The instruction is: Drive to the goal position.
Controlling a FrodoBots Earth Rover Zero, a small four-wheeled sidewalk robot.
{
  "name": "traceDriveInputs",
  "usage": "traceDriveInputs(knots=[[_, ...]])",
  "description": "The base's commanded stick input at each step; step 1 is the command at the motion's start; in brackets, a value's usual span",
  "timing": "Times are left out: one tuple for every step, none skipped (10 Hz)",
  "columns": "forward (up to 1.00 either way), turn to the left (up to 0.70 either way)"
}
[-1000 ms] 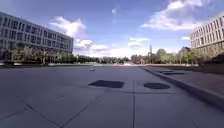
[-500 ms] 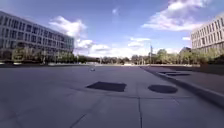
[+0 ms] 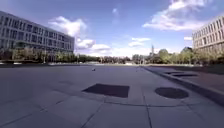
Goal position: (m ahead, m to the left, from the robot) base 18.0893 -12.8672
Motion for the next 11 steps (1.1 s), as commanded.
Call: traceDriveInputs(knots=[[0.70, -0.14], [0.70, -0.14], [0.70, -0.14], [0.70, -0.14], [0.70, -0.14], [0.70, -0.14], [0.70, -0.13], [0.70, -0.04], [0.70, 0.00], [0.70, 0.00], [0.70, 0.00]])
